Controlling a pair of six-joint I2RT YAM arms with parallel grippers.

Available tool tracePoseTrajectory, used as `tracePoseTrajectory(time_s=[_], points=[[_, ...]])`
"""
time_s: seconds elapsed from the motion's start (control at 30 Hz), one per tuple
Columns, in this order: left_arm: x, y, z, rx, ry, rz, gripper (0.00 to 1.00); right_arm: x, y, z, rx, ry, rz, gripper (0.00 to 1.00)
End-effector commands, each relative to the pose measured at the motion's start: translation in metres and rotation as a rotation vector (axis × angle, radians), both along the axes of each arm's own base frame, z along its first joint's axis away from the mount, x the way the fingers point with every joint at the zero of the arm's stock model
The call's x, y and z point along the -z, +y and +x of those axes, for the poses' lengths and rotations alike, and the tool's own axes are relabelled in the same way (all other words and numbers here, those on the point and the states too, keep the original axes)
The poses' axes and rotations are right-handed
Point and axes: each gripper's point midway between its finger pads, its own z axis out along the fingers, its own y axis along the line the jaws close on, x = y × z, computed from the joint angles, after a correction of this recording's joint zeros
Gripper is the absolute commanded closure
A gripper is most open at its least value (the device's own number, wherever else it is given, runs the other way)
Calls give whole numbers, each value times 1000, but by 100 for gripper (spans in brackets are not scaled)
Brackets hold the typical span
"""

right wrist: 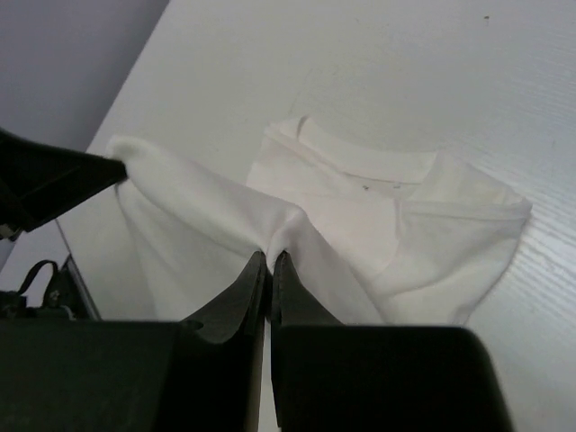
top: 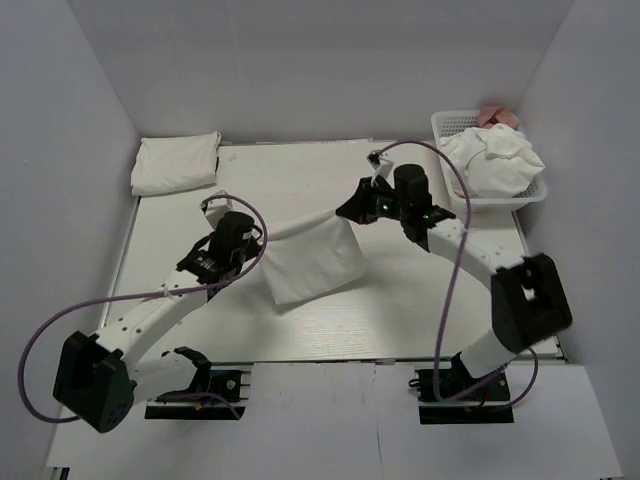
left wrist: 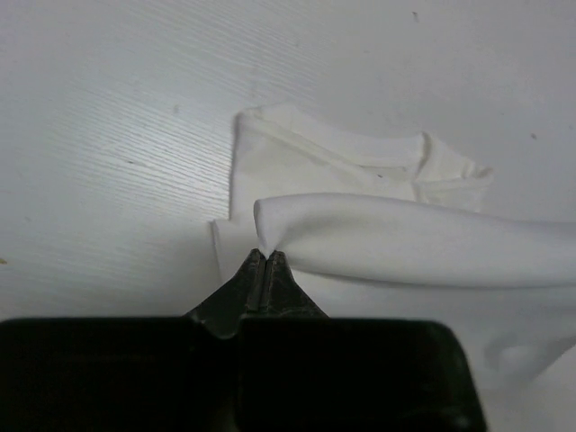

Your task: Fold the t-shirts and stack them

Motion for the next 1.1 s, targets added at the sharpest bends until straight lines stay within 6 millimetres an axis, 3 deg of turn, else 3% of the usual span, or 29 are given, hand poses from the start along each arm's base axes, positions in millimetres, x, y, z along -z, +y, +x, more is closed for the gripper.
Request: tracePoseTrajectory(time_s=[0.0, 0.03, 0.07, 0.1, 0.13, 0.17, 0.2, 0.23, 0.37, 0.53, 0.57, 0.63, 0.67, 0.7, 0.73, 0.77, 0.83, 0.87, 0.9, 0.97, 1.07], points=[[-5, 32, 21, -188, -32, 69, 100, 3, 13, 47, -5, -49, 11, 100], [-1, 30, 27, -186, -19, 68, 100, 48, 13, 61, 13, 48, -29, 100], [14, 26, 34, -185, 13, 89, 100, 37, 18, 76, 16, 32, -15, 100], [18, 29, 42, -203, 19, 93, 100, 46, 19, 82, 20, 54, -18, 100], [20, 29, 51, -213, 20, 93, 100, 80, 19, 90, 44, 124, -41, 100], [29, 31, 55, -222, 34, 101, 100, 75, 20, 102, 71, 109, -26, 100], [43, 35, 65, -242, 60, 116, 100, 82, 19, 108, 95, 123, -26, 100], [40, 33, 77, -224, 28, 118, 100, 105, 13, 116, 136, 166, -49, 100], [39, 20, 104, -134, -30, 96, 100, 119, 9, 128, 186, 175, -59, 100], [38, 12, 114, -63, -55, 75, 100, 105, 12, 126, 137, 149, -45, 100], [38, 14, 115, -55, -52, 77, 100, 89, 15, 124, 121, 115, -35, 100], [27, 7, 110, -10, -82, 50, 100, 85, 15, 115, 97, 110, -30, 100], [19, 4, 109, 5, -107, 31, 100, 60, 12, 113, 97, 65, -10, 100], [10, 2, 102, 38, -133, 19, 100, 66, 10, 103, 91, 74, -24, 100], [-1, -4, 99, 57, -156, 4, 100, 52, 7, 99, 93, 49, -14, 100], [-3, -4, 94, 67, -156, -2, 100, 57, 4, 91, 90, 67, -17, 100], [-15, -8, 85, 92, -180, -20, 100, 38, -3, 78, 88, 37, -1, 100], [-29, -9, 78, 107, -217, -19, 100, 43, -7, 71, 98, 45, -11, 100], [-29, -13, 72, 146, -219, -30, 100, 23, -11, 67, 105, 0, 2, 100], [-45, -16, 68, 166, -269, -56, 100, 31, -15, 58, 106, 20, -4, 100], [-44, -10, 74, 133, -266, -43, 100, 34, -23, 62, 151, 39, -30, 100]])
